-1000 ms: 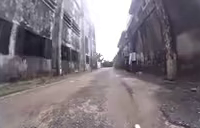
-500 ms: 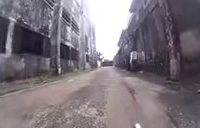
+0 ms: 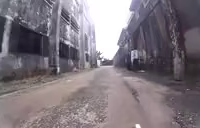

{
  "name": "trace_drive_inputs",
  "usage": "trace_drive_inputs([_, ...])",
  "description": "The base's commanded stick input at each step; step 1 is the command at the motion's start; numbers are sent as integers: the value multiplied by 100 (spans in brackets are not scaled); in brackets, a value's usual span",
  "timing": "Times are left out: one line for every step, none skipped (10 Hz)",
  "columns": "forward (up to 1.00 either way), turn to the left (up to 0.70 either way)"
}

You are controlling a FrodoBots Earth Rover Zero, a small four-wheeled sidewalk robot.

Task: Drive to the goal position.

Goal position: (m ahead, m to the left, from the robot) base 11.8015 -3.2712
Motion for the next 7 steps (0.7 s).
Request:
trace_drive_inputs([30, 0])
trace_drive_inputs([30, 0])
trace_drive_inputs([30, 0])
trace_drive_inputs([30, 0])
trace_drive_inputs([30, 0])
trace_drive_inputs([30, 0])
trace_drive_inputs([30, 0])
